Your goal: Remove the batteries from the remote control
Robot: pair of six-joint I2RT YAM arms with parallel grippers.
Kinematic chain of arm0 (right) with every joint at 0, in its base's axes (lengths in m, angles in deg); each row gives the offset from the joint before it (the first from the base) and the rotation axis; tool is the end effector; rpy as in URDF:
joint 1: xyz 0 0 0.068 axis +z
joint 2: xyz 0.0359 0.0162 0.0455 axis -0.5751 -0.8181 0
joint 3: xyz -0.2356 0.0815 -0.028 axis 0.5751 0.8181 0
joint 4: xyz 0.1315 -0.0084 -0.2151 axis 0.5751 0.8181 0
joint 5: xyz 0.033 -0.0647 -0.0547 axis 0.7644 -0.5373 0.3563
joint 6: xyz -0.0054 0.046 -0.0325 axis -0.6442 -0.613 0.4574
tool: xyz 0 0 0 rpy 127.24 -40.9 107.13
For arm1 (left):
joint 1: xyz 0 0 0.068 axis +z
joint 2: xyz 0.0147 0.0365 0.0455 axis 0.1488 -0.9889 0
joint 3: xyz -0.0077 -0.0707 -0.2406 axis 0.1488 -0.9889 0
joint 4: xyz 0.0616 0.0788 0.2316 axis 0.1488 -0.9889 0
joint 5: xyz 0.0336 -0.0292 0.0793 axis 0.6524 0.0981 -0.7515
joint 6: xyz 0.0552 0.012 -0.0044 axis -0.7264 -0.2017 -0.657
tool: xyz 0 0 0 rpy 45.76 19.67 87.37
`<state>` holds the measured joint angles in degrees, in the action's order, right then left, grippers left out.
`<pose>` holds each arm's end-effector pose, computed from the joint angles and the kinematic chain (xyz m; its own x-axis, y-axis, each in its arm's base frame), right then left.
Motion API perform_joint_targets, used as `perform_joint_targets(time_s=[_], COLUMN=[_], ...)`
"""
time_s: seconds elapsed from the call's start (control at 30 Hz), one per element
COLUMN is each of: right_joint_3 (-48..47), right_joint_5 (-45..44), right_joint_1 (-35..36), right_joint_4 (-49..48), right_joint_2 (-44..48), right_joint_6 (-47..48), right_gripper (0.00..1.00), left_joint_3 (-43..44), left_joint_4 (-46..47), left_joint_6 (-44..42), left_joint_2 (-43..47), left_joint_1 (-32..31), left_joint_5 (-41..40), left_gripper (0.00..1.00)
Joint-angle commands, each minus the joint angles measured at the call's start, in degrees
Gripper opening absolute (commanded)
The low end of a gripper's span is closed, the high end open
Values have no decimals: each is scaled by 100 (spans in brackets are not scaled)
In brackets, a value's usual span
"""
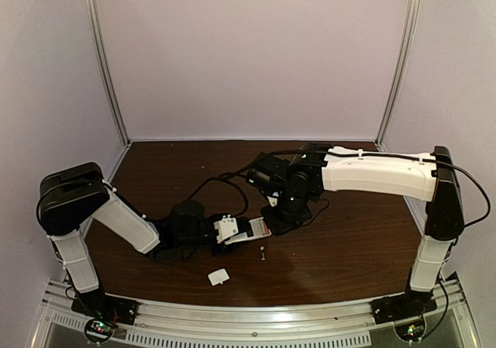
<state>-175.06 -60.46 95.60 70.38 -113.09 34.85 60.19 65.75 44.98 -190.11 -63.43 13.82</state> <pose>0.1751 0.3095 0.2322 -0.9022 -0.3956 -0.1719 -0.4189 0.8986 0.1305 0.1767 -0.2613 0.0989 0.1423 0.4717 -0.8702 0.9045 0.2952 0.3079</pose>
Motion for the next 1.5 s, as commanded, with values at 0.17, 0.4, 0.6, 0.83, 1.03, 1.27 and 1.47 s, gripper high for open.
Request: perform_joint_targets(time_s=[0.17, 0.4, 0.6, 0.83, 1.03, 1.27, 1.47], right_joint_3=[-79, -151, -207, -399, -477, -646, -723], right_joint_5=[-233, -250, -236, -232, -156, 114, 334], right_joint_1=[-24, -28, -28, -44, -113, -275, -383], right_joint_4=[61, 58, 80, 257, 325, 415, 326], right_joint_2=[-183, -340, -469, -639, -683, -854, -1020], right_joint_6=[-123, -148, -153, -66, 24, 250, 370], right_gripper=[0, 0, 0, 0, 0, 0, 0], left_joint_3=[10, 27, 27, 36, 36, 45, 71], left_joint_4=[347, 346, 338, 328, 311, 295, 259], left_joint_6=[-73, -80, -82, -81, -86, -91, -99], left_joint_2=[67, 26, 27, 19, 23, 18, -7], left_joint_1=[-41, -41, -40, -36, -39, -39, -36], left_joint_5=[-5, -45, -45, -33, -15, 10, 30], left_gripper=[0, 0, 0, 0, 0, 0, 0])
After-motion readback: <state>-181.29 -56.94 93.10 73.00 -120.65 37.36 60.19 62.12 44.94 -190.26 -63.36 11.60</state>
